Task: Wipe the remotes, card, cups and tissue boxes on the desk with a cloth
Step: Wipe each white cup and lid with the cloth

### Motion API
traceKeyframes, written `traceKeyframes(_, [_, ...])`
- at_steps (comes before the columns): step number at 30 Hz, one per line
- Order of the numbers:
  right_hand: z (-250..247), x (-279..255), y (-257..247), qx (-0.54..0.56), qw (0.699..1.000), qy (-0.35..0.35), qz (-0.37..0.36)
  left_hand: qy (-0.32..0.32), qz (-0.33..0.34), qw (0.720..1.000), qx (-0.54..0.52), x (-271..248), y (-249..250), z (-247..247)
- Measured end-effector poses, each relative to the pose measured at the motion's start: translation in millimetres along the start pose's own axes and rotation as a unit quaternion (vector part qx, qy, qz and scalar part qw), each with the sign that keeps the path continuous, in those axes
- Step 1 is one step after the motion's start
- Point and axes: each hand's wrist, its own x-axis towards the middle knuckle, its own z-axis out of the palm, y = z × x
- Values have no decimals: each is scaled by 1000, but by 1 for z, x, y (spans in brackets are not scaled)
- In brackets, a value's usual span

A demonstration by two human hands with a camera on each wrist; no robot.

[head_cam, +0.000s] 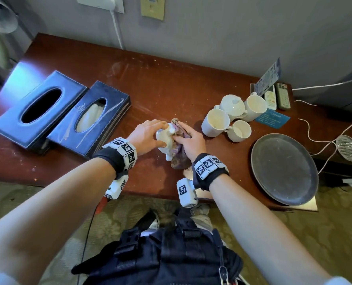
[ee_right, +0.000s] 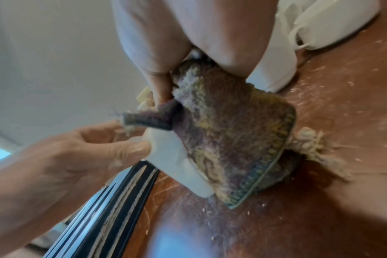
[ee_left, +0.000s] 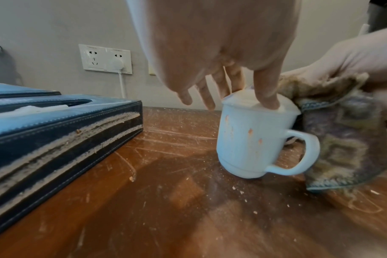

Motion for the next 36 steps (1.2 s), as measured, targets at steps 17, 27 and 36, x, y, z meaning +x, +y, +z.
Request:
traceKeyframes(17, [-1, -8, 6, -69, 988, -85, -106, 6, -9, 1000, 27, -1, 4, -1])
traceKeyframes(27, [-9, 13, -6, -139, 986, -64, -63, 3, -15, 999, 36, 0, 2, 1])
traceKeyframes(36, [-15, -17, 18, -169, 974, -83, -126, -4, -8, 999, 30, 1, 1, 1])
